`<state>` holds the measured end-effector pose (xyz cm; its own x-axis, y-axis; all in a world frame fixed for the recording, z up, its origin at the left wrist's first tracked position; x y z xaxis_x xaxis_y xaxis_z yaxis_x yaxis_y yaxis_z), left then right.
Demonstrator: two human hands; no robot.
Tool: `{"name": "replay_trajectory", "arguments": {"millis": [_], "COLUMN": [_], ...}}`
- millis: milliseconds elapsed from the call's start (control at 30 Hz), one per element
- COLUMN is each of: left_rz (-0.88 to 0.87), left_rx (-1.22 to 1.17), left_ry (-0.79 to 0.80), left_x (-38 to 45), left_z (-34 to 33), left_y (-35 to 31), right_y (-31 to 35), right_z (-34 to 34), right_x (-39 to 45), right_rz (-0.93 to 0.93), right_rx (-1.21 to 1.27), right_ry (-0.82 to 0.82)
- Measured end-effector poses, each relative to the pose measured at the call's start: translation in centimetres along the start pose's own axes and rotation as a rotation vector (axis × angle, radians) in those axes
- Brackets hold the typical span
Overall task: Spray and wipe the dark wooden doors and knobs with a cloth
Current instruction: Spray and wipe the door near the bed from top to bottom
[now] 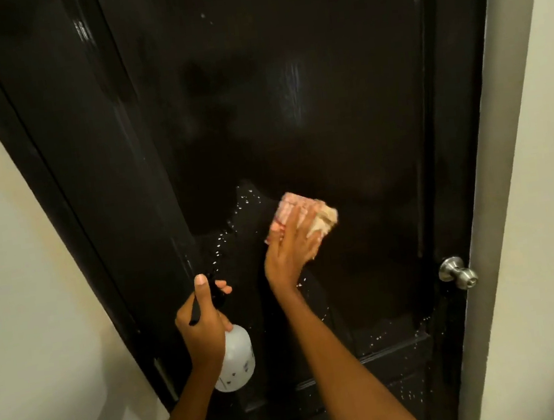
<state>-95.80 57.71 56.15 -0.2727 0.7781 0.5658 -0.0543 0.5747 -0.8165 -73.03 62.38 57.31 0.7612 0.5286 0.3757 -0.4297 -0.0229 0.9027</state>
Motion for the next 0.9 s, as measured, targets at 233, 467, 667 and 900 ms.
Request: {"name": "replay_trajectory", "arguments": {"millis": [233,467,667,900], "left_rz": [-0.089,-0.032,0.027,0.077], "left_rx": [0.030,0.022,0.027,0.025], "left_ry": [-0.065,-0.070,-0.112,-0.174], "left_x": [2.2,2.2,2.4,2.5], "left_z": [3.2,3.7,5.0,7.3], "left_y": [-1.0,-1.2,-0.9,-0.7], "right_y": [-1.6,4.0,15.7,5.7], "right_z": [-6.0,-3.5,3.0,-6.5], "right_x": [-7.5,-2.1,6.9,-5.1], "right_rz": [1.346,1.341,0.685,1.185], "right_rx": [-0.700,-0.645,-0.310,-0.465], "right_ry": [0.321,0.212,-0.196,0.167]}}
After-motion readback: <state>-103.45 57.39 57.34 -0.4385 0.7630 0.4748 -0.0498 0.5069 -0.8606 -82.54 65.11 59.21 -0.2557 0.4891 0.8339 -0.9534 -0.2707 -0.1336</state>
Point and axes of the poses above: each hand's wrist, its own x-axis towards the middle knuckle, its own z-axis out of the back of the hand, y = z × x, the point moved 8 cm from there along x, towards the middle knuckle, and after that the axes turned 9 degrees about -z, right-handed, at the moved point
